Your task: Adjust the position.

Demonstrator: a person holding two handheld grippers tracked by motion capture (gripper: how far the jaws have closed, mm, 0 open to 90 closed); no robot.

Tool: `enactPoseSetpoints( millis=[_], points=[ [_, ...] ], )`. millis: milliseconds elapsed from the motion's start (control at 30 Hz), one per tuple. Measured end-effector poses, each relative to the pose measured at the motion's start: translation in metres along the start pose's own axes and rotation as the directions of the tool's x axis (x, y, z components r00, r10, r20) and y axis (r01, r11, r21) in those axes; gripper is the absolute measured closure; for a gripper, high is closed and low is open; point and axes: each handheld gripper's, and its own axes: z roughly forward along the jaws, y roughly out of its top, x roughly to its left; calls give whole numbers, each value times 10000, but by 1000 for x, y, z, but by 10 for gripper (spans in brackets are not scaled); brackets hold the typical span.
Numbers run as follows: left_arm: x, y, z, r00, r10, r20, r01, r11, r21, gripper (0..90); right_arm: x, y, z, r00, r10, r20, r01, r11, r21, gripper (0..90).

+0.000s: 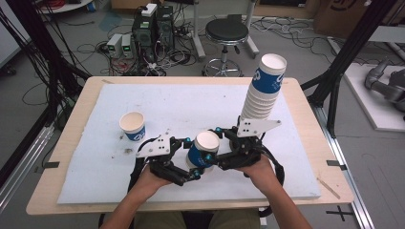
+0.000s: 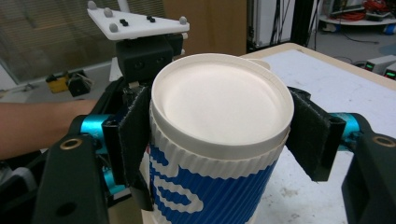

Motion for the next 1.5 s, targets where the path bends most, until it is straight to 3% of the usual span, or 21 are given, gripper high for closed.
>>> enactPoseSetpoints(
  millis=[300,333,400,500,667,700,767,800,833,867,900,933,967,1033,1100,1133,1167,1200,1333,1433,1500],
  points=[
    [2,2,-5,9997,222,127,-228,9986,483,218,-2,0,4,9998,64,-202,-60,9998,195,290],
    [2,3,-7,9996,214,200,-226,9979,601,222,-3,0,4,9992,164,-356,-154,9995,282,278],
    [2,6,-10,9995,195,242,-210,9978,632,227,-4,0,5,9985,216,-497,-198,9992,357,166],
    [3,9,-13,9994,274,214,-291,9959,851,229,-3,1,5,9991,48,-414,-20,9977,671,145],
    [7,20,-23,9988,464,122,-479,9832,1762,230,-7,9,-4,9958,-648,-639,715,9916,1079,145],
    [8,22,-24,9987,495,122,-509,9805,1896,230,-6,11,-6,9961,-493,-737,588,9894,1330,145],
    [8,25,-25,9983,572,130,-587,9741,2182,230,-10,16,-7,9920,-1089,-643,1175,9818,1495,145],
    [8,25,-25,9983,572,130,-587,9741,2182,229,-8,17,-8,9935,-920,-666,1024,9791,1758,145],
    [9,28,-25,9976,680,163,-699,9630,2604,230,-8,21,-8,9922,-996,-754,1127,9741,1959,146],
    [10,30,-25,9971,736,172,-755,9570,2801,229,-9,23,-7,9896,-1171,-840,1322,9698,2048,145],
    [10,30,-25,9971,736,172,-755,9570,2801,229,-9,23,-7,9896,-1171,-840,1322,9698,2048,145],
    [10,31,-24,9966,797,205,-821,9510,2982,229,-9,28,-3,9816,-1594,-1051,1811,9518,2474,145],
    [10,34,-23,9962,841,221,-868,9442,3178,229,-8,30,-1,9793,-1678,-1133,1924,9453,2634,145],
    [10,37,-22,9957,875,298,-924,9395,3299,229,-7,32,4,9772,-1608,-1385,1943,9403,2794,144],
    [10,38,-22,9951,928,334,-987,9362,3374,229,-8,34,10,9735,-1771,-1449,2149,9252,3129,145],
    [10,39,-21,9938,1050,374,-1114,9269,3584,229,-8,35,13,9728,-1812,-1440,2195,9196,3259,145],
    [10,39,-21,9938,1050,374,-1114,9269,3584,229,-8,35,13,9728,-1812,-1440,2195,9196,3259,145],
    [10,40,-20,9931,1107,399,-1176,9210,3715,229,-9,37,16,9726,-1798,-1471,2198,9173,3321,145],
    [8,40,-19,9919,1160,523,-1272,9145,3840,229,-8,42,24,9671,-1912,-1679,2412,8988,3660,145],
    [7,41,-18,9893,1312,645,-1461,9034,4032,229,-7,44,29,9627,-1944,-1885,2564,8782,4039,150],
    [7,41,-18,9893,1305,655,-1458,9033,4034,229,-6,46,33,9570,-2092,-2011,2785,8568,4340,158]
  ],
)
